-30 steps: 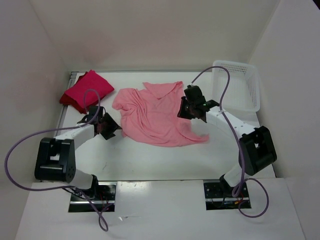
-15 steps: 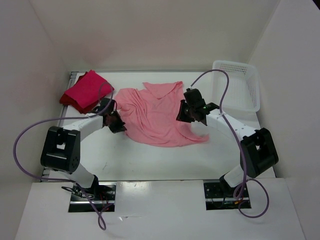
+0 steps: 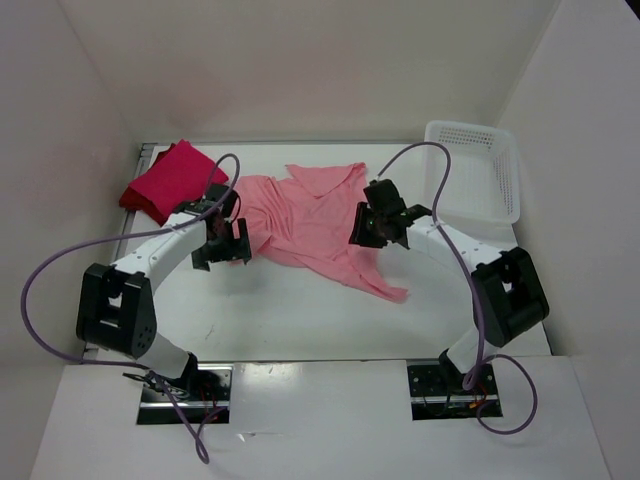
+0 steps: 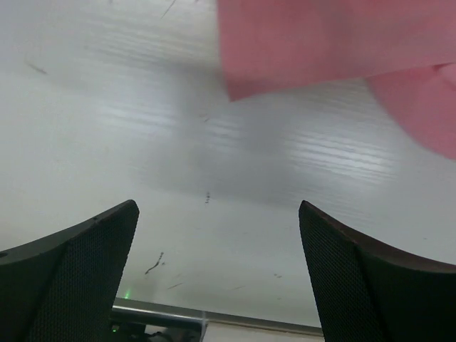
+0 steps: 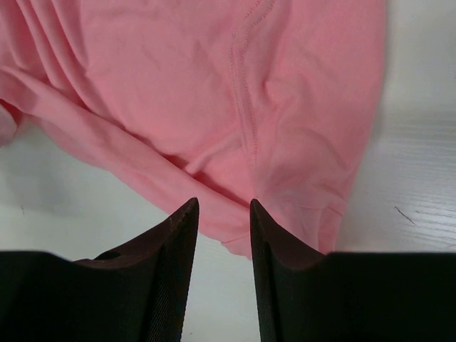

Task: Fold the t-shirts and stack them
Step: Flatten out the tshirt

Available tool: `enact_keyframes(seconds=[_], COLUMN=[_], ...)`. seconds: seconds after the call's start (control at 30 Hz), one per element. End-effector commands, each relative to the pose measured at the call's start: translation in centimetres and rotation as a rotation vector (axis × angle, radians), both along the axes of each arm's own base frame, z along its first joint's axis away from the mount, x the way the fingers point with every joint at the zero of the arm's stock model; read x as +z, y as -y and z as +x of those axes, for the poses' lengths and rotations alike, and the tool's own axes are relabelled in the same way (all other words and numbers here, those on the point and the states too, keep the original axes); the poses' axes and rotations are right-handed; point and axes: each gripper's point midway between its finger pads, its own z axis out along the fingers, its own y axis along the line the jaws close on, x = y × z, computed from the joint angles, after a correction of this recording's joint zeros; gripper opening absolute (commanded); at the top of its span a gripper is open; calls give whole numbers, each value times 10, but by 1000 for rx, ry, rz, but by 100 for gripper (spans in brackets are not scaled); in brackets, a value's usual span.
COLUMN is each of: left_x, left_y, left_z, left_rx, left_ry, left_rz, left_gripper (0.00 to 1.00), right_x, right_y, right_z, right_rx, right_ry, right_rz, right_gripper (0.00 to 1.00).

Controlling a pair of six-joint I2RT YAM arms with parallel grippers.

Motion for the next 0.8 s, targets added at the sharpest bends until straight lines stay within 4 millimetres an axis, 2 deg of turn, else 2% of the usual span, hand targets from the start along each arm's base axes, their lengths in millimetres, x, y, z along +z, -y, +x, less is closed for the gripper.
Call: enact_keyframes(seconds=[0.0, 0.03, 0.07, 0.1, 0.13, 0.2, 0.23, 0.27, 0.3, 0.33, 0.43, 0.5, 0.57, 0.63, 0.77], left_x=[12, 13, 4, -4, -11, -12, -11, -10, -10, -17, -27, -35, -32, -32, -58], left_y=[-16, -12, -14, -9, -12, -5, -2, 3, -1, -6, -12, -14, -11, -9, -4], left_z=[2, 6, 7, 6, 7, 20, 22, 24, 26, 29, 37, 41, 48, 52, 47], left_rx=[35, 43, 61, 79, 114, 186, 207, 258, 301, 339, 420, 438, 438, 439, 431], left_ry=[54, 70, 78, 62, 60, 164, 194, 216, 241, 261, 268, 255, 280, 287, 202], left_rz=[24, 5, -9, -53, -83, -229, -280, -331, -341, -355, -406, -414, -438, -457, -458], left_gripper=[100, 100, 98, 96, 94, 79, 72, 58, 51, 45, 36, 36, 41, 45, 50], right_x=[4, 8, 4, 4, 4, 12, 12, 17, 12, 14, 19, 23, 28, 23, 20], right_y=[-8, -10, -8, -8, -8, -8, -9, -9, -9, -10, -12, -7, -5, -3, -3], right_z=[10, 12, 14, 14, 14, 14, 13, 13, 9, 8, 6, 6, 7, 4, -2], right_rx=[12, 12, 5, 5, 5, 4, 10, 10, 16, 23, 31, 15, 14, 14, 14], right_ry=[12, 21, 17, 17, 17, 36, 33, 42, 28, 34, 40, 60, 79, 63, 48], right_rz=[-7, -2, -15, -15, -15, -5, 1, 7, 7, 19, 34, 23, 16, 7, 15], right_gripper=[41, 41, 39, 35, 26, 14, 12, 12, 12, 12, 12, 12, 12, 13, 14])
